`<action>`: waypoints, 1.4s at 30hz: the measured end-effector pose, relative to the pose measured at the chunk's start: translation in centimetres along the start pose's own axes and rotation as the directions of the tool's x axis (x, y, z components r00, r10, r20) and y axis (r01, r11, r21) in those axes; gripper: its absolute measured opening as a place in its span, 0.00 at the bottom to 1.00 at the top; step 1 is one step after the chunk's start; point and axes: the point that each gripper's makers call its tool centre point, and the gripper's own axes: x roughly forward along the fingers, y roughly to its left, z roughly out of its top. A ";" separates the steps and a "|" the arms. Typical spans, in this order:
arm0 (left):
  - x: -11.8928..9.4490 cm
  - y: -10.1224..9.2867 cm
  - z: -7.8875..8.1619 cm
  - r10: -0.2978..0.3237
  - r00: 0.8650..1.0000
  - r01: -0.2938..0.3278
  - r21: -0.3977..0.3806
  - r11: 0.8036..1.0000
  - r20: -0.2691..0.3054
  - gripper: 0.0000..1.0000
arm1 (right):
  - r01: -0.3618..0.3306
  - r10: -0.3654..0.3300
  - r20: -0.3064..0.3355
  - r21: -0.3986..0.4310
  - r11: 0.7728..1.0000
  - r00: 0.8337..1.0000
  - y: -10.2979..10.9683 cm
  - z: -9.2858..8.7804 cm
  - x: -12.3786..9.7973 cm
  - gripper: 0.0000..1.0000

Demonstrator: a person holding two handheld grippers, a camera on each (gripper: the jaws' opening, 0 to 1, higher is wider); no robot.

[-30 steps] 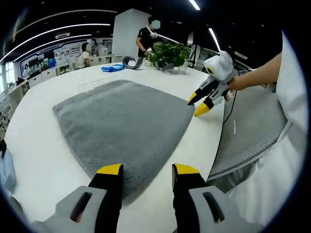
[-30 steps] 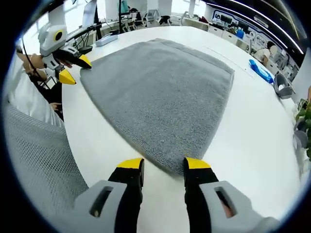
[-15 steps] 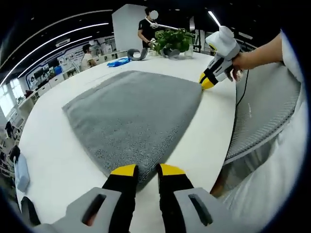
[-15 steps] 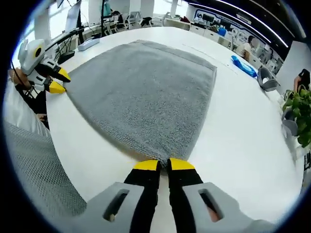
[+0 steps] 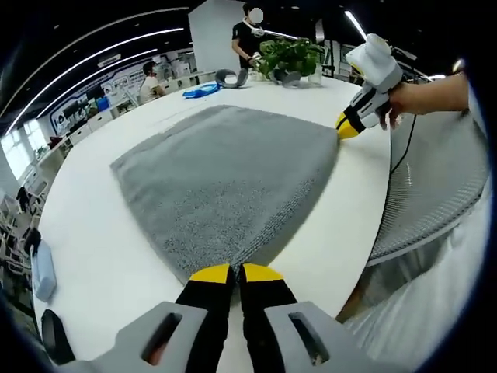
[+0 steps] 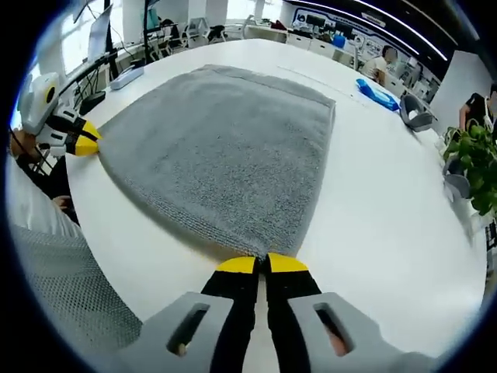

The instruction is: Fold the towel on the table until its edges align and the towel forms a compact rectangular stack.

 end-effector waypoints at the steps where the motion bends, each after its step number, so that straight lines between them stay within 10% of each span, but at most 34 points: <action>1: -0.1 0.1 0.0 0.001 1.000 -0.001 -0.001 1.000 -0.003 0.04 | -0.003 0.003 0.000 0.015 1.000 1.000 0.0 0.0 -0.1 0.01; 22: -2.1 0.0 0.6 -0.056 0.993 0.048 -0.079 0.996 -0.101 0.04 | -0.111 0.109 0.020 0.275 0.955 0.994 1.0 1.1 -4.2 0.00; 35: -4.0 2.2 4.8 -0.018 0.997 0.014 -0.055 0.998 -0.080 0.04 | -0.083 0.077 0.034 0.242 0.967 0.996 1.4 1.8 -6.1 0.00; 42: -5.2 3.5 7.2 0.009 0.998 -0.012 -0.049 0.999 -0.056 0.04 | -0.119 0.077 0.131 0.354 0.928 0.988 0.6 4.3 -8.0 0.00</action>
